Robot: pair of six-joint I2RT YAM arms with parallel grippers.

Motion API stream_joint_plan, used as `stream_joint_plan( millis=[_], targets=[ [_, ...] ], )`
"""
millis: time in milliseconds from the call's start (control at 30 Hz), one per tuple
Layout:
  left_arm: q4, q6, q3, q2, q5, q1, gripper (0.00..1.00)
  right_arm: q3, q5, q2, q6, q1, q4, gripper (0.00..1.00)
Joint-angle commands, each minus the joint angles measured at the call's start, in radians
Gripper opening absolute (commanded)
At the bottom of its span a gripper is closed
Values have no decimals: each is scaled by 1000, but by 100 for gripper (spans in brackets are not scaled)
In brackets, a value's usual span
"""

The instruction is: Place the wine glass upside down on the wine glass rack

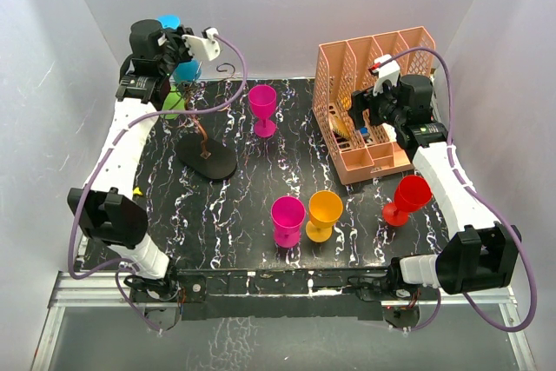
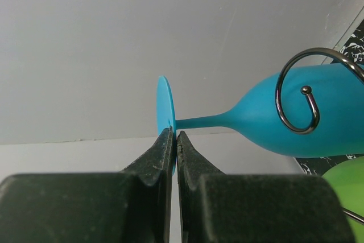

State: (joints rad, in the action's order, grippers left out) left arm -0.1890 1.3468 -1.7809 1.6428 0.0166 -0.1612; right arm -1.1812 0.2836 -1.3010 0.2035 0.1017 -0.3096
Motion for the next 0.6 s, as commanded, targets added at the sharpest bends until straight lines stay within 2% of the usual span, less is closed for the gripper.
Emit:
stream_joint_plan(
  millis=[0, 567],
  targets=[
    [-8, 21, 25, -74, -40, -5, 0, -1, 10, 32, -6, -7, 67, 81],
    [-80, 33, 61, -119, -116, -11, 0, 8, 20, 26, -3, -17, 73, 81]
  ],
)
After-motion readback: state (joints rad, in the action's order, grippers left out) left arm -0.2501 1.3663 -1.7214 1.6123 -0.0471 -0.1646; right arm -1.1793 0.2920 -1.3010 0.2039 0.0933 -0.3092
